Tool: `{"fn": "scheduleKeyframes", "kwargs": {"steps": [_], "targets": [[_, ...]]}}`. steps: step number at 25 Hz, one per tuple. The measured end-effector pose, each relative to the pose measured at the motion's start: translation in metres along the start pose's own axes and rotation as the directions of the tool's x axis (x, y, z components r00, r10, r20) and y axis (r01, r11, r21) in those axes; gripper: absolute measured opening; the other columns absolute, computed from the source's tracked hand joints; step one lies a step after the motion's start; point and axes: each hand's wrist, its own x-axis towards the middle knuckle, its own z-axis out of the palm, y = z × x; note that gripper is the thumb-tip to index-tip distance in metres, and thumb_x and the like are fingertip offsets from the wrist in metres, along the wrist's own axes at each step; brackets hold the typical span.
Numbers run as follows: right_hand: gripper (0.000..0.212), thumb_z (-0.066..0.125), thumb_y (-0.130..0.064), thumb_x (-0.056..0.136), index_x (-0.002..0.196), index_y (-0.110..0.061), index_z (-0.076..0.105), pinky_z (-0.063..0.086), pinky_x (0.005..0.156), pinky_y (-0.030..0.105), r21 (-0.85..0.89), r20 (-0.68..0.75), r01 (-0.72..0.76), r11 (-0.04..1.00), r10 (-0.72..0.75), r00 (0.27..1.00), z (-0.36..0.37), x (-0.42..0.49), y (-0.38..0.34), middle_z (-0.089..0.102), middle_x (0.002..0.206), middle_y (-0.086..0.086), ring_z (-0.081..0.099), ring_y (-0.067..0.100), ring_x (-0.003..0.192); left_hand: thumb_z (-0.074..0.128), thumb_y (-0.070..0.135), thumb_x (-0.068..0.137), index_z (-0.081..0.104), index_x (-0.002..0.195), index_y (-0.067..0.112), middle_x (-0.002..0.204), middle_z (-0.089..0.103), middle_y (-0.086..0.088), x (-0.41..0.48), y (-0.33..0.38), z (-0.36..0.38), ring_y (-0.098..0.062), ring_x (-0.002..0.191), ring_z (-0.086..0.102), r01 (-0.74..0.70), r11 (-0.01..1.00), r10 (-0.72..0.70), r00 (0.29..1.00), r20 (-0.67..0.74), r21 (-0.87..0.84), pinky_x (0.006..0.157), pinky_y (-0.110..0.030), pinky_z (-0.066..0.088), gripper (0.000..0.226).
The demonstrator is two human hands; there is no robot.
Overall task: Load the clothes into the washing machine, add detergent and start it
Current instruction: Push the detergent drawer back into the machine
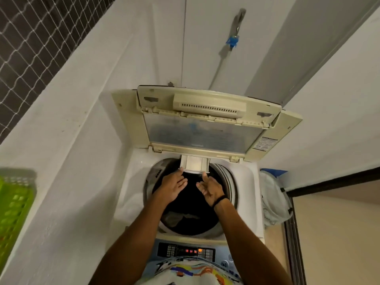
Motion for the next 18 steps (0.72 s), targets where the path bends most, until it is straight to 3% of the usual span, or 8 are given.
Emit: {"fn": "scheduleKeyframes", "kwargs": {"steps": [3,6,8,11,16,18], "targets": [[0.058,0.073,-0.022,0.081,0.129,-0.017,0.041,0.060,0.066,0.028,0.131,0.043,-0.041,0.991,0.035,0.998,0.008,0.012,-0.004,0.057,0.076,0.009,0.065,0.013,0.063,0.067,0.016,0.092,0.050,0.132,-0.001,0.142,0.044,-0.026,0.020,0.002,0.009,-0.036,0.128,0.049,0.003,0.995,-0.005,1.000,-0.018,-0.095,0.103,-0.042,0.046,0.047],[0.070,0.064,-0.004,0.090,0.147,-0.023,0.027,0.054,0.092,0.041,0.301,0.044,-0.053,0.952,0.041,0.998,0.016,0.014,-0.012,0.064,0.116,0.019,0.066,0.028,0.101,0.066,0.013,0.092,0.059,0.116,-0.002,0.132,0.055,-0.024,0.033,0.003,0.011,-0.030,0.109,0.060,-0.006,0.991,0.005,1.000,-0.006,-0.135,0.094,-0.039,0.051,0.029],[0.071,0.059,0.002,0.092,0.151,-0.014,0.024,0.052,0.094,0.042,0.350,0.045,-0.044,0.936,0.030,0.999,0.019,0.020,-0.013,0.059,0.130,0.022,0.060,0.033,0.117,0.064,0.011,0.093,0.058,0.123,-0.002,0.130,0.060,-0.022,0.040,0.003,0.011,-0.027,0.104,0.063,-0.020,0.992,0.020,1.000,-0.006,-0.127,0.087,-0.035,0.053,0.034],[0.065,0.058,0.007,0.091,0.148,-0.010,0.033,0.053,0.094,0.042,0.386,0.001,-0.039,0.922,0.042,0.999,0.020,0.026,-0.010,0.060,0.126,0.020,0.060,0.032,0.115,0.061,0.010,0.095,0.055,0.130,-0.004,0.125,0.062,-0.020,0.047,0.000,0.010,-0.025,0.104,0.064,-0.042,0.994,0.040,0.999,-0.027,-0.100,0.079,-0.030,0.055,0.038],[0.061,0.059,0.009,0.090,0.146,-0.007,0.039,0.058,0.086,0.037,0.399,-0.030,-0.001,0.917,0.014,0.999,0.023,0.036,-0.008,0.064,0.116,0.017,0.067,0.024,0.090,0.060,0.009,0.096,0.057,0.124,-0.003,0.113,0.065,-0.015,0.051,-0.003,0.012,-0.021,0.095,0.066,-0.104,0.990,0.100,0.994,-0.046,-0.095,0.078,-0.028,0.055,0.031],[0.061,0.058,0.011,0.090,0.145,-0.006,0.041,0.054,0.093,0.039,0.387,-0.042,-0.007,0.922,0.025,0.999,0.023,0.041,-0.009,0.067,0.107,0.015,0.068,0.025,0.088,0.060,0.009,0.095,0.058,0.121,-0.002,0.108,0.066,-0.014,0.053,-0.003,0.013,-0.021,0.094,0.066,-0.108,0.990,0.104,0.993,-0.053,-0.086,0.079,-0.028,0.055,0.028]]}}
